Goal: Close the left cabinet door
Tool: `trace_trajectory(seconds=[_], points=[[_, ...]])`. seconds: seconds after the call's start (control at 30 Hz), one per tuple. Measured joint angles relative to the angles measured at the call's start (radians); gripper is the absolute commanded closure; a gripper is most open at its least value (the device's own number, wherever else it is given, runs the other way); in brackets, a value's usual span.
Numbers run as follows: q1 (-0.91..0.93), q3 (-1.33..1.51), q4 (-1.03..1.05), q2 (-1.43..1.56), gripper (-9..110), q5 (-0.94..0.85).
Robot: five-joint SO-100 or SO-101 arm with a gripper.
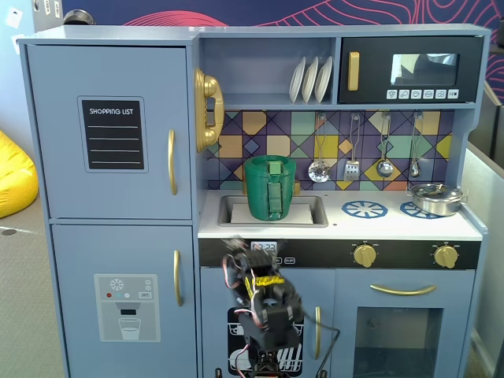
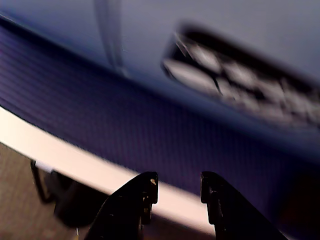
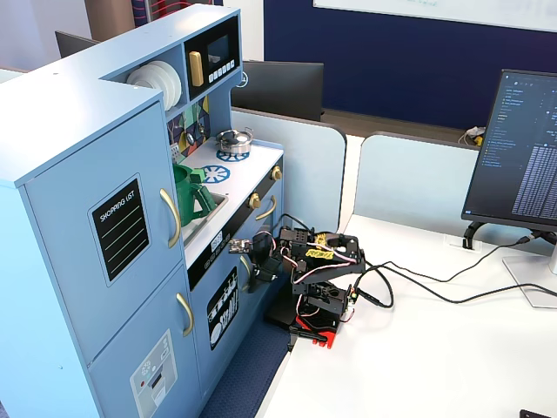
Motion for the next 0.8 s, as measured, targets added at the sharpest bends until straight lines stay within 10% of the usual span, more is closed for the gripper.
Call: trace_trajectory(seconds=[0.8], points=[[0.176,0.227,0.290,0.350,100,0.270]])
